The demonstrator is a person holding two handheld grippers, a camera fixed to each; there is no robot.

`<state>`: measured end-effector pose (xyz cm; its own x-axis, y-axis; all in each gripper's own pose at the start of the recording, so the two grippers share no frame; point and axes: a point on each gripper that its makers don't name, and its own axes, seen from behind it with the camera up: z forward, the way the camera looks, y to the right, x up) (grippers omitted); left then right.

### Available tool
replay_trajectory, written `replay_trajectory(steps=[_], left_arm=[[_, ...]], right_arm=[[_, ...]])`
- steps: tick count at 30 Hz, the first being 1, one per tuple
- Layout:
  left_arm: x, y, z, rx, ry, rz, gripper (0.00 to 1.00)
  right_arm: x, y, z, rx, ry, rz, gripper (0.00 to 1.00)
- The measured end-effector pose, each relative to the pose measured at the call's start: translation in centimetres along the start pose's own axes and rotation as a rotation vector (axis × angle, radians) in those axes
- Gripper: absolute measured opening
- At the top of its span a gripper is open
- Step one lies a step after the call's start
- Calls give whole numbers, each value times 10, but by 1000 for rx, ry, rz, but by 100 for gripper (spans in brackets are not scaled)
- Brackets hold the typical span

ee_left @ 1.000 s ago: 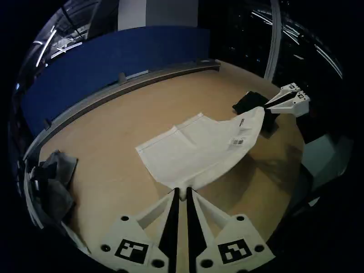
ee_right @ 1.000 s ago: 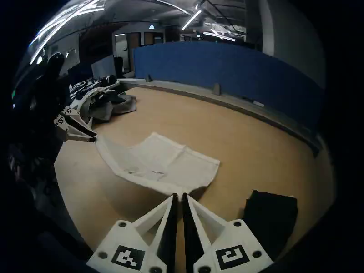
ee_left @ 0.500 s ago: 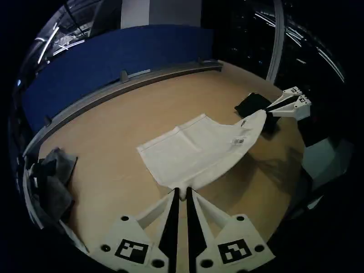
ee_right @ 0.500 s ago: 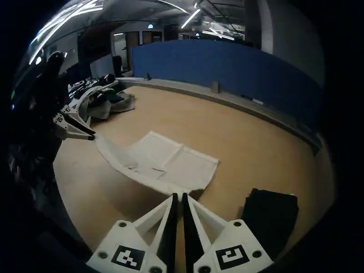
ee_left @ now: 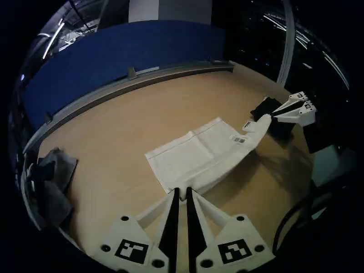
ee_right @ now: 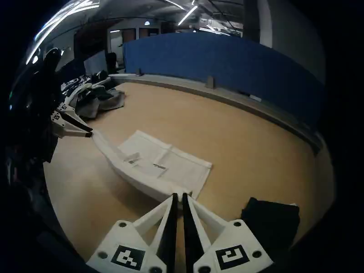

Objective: Fold towel

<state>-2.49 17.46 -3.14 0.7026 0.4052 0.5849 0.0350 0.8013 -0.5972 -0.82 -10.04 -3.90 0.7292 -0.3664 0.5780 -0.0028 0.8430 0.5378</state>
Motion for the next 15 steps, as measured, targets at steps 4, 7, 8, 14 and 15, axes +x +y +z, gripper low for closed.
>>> replay_trajectory(steps=[4,7,8,14,15], left_arm=[[2,-7,16,5,-6,-13,11],[2,-12,28,10,-12,-15,11],[2,-14,32,14,-14,-15,11],[3,-26,54,29,-25,-22,11],[3,-28,58,31,-28,-24,11]], right_arm=[[2,10,16,-8,-10,11,7],[3,17,27,-12,-20,20,7],[4,19,32,-14,-24,24,7],[3,31,57,-23,-56,37,7],[2,33,61,-25,-63,38,7]])
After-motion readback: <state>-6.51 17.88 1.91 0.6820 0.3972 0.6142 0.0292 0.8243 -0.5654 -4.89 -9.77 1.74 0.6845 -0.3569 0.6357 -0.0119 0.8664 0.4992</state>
